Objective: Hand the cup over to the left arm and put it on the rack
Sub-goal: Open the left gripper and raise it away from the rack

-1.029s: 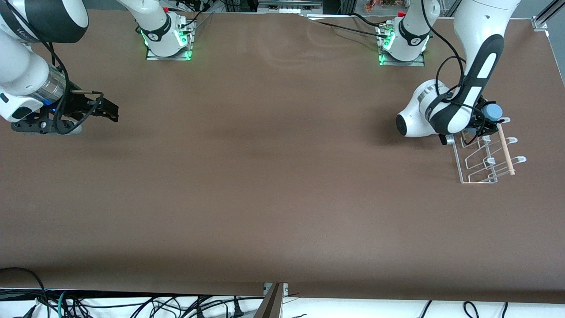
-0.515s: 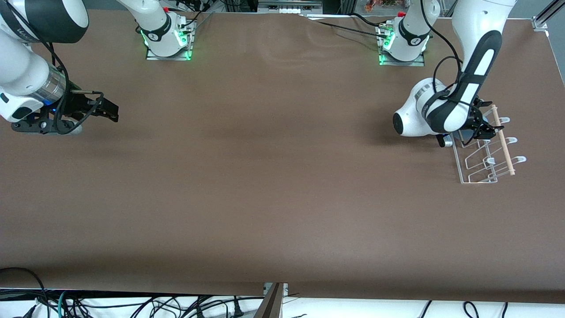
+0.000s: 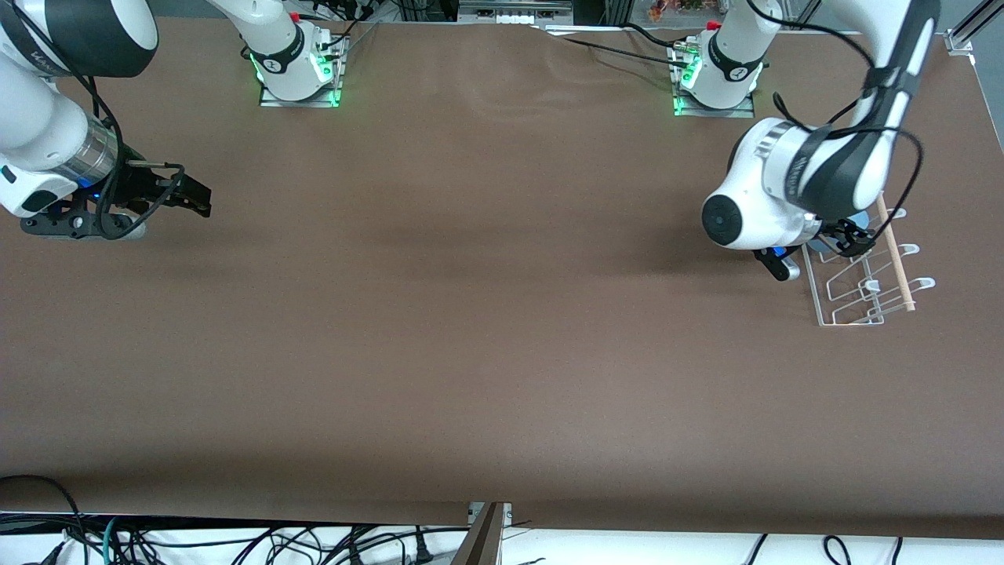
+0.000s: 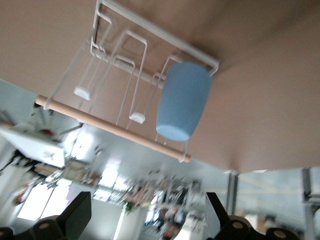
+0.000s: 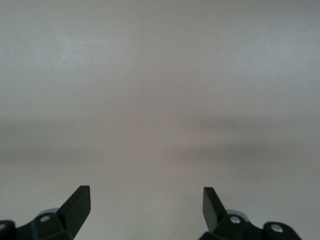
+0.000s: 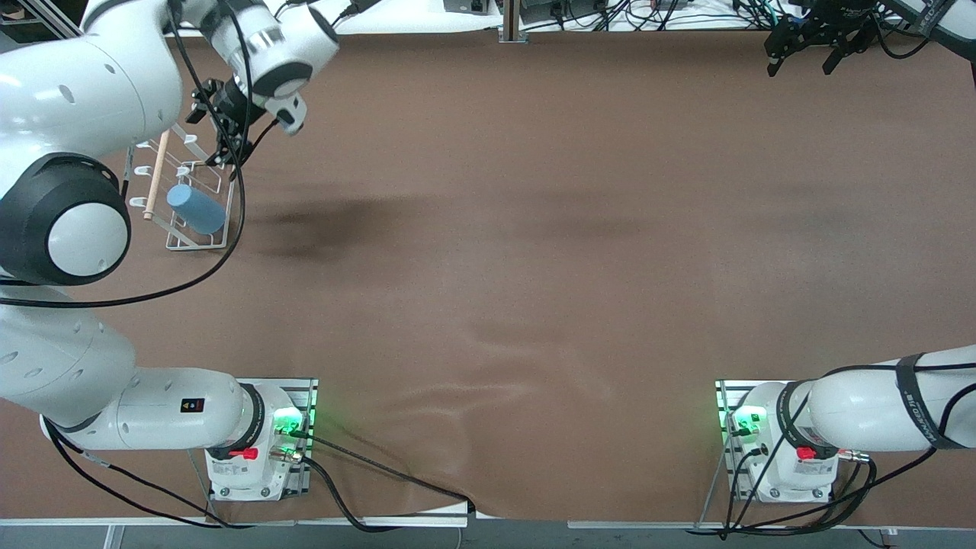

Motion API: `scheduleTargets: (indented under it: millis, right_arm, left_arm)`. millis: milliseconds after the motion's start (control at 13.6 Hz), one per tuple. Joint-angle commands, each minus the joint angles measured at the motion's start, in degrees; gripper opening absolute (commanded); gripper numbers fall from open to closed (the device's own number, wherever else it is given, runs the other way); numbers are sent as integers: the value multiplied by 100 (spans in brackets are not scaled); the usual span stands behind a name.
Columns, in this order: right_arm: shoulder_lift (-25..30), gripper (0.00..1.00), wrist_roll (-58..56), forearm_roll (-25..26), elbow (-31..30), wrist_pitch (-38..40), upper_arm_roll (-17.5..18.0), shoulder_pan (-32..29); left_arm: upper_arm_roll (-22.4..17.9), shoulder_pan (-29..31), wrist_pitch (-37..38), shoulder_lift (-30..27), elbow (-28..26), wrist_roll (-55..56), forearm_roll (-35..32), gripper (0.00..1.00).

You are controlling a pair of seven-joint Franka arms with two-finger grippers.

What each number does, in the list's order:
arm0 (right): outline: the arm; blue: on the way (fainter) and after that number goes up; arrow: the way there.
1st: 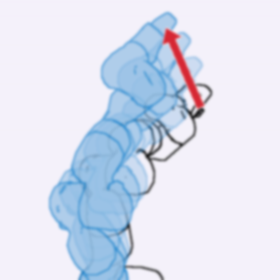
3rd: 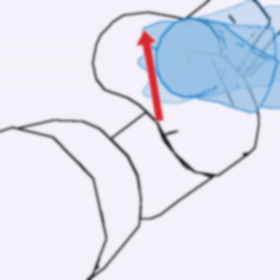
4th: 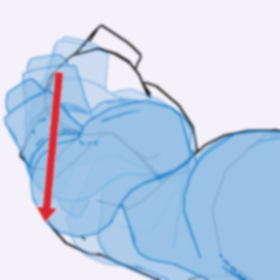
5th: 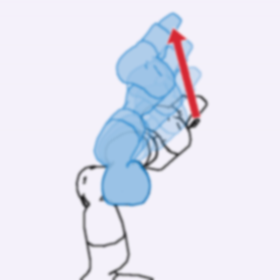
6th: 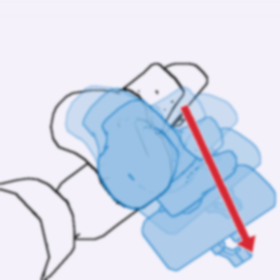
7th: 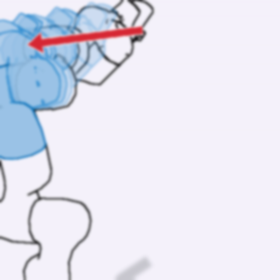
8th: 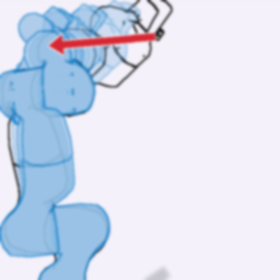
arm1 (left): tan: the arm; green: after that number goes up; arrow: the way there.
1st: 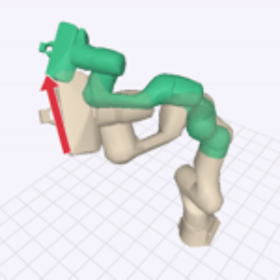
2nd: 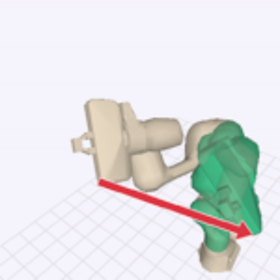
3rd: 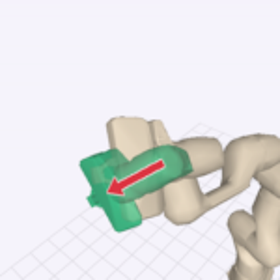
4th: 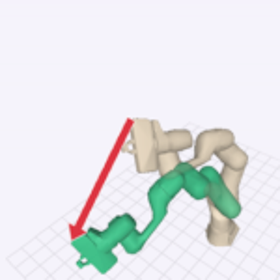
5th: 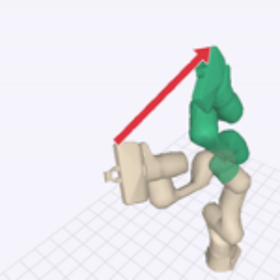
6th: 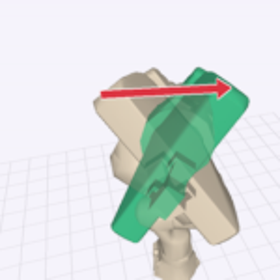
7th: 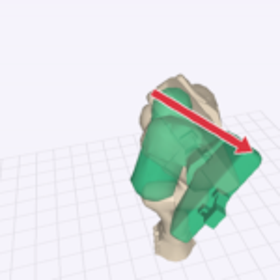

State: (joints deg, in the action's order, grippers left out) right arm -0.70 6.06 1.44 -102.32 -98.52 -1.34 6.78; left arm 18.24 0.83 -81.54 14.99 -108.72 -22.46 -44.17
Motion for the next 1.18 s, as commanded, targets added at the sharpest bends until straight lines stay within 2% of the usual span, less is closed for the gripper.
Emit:
scheduleTargets:
  millis: [0, 221, 368, 515, 588, 662, 809, 956, 1103]
  right_arm:
    - [-35, 99, 80, 49, 63, 62, 90, -71]
    - [-35, 99, 80, 49, 63, 70, 90, -71]
    - [-26, 99, 89, 49, 63, 70, 90, -71]
    - [-26, 99, 97, 41, 63, 70, 90, -71]
    - [-26, 99, 141, 41, 63, 70, 90, -71]
    - [-26, 99, 176, 41, 63, 70, 90, -71]
    - [-26, 99, 133, 32, 72, 70, 81, -80]
    - [-35, 99, 97, -20, 194, 70, 63, -106]
    - [-35, 99, 97, -30, 265, 131, 54, -133]
  left_arm:
    - [-13, 57, 15, -22, 1007, -22, 1239, 100]
    - [-84, 171, 50, -48, 1624, 293, 2638, 100]
    - [-119, 216, -28, -266, 1784, 828, 3394, 100]
    - [-128, 163, -483, -600, 1767, 1084, 3529, 100]
    - [-258, 154, -834, -837, 1671, 1164, 3625, 100]
    - [-608, 15, -1142, -1057, 1574, 1199, 3748, 100]
    - [-1224, -372, -1259, -1383, 1478, 1488, 4117, 100]
    - [-1332, -408, -1468, -1752, 1013, 2486, 4267, 100]
    - [-1332, -408, -1707, -1824, 809, 2834, 4242, 100]
